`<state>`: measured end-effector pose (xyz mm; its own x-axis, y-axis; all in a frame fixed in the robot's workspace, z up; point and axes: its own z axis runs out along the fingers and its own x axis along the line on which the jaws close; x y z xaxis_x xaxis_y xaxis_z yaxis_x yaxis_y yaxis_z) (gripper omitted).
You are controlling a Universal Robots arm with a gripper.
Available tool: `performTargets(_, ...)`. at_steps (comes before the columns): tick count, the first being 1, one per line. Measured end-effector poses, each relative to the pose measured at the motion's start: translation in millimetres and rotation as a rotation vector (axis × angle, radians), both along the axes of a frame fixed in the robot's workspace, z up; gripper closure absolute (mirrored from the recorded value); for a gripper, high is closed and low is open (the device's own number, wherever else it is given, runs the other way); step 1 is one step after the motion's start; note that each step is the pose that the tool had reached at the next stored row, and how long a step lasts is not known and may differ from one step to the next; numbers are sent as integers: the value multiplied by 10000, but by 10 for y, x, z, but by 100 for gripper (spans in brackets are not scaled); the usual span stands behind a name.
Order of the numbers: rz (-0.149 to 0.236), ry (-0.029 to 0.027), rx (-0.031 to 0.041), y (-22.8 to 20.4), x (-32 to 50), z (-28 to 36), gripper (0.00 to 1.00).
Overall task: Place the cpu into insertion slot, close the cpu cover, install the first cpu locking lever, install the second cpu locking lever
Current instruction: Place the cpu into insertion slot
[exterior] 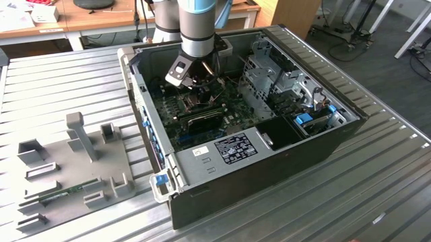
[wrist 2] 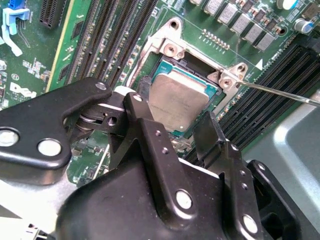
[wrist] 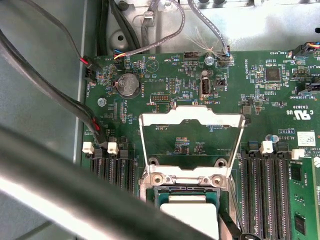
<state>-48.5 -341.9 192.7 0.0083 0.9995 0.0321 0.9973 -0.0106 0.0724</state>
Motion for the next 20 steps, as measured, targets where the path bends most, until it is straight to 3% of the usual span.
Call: performTargets(20,0,4,-5,-3,-1,1,40)
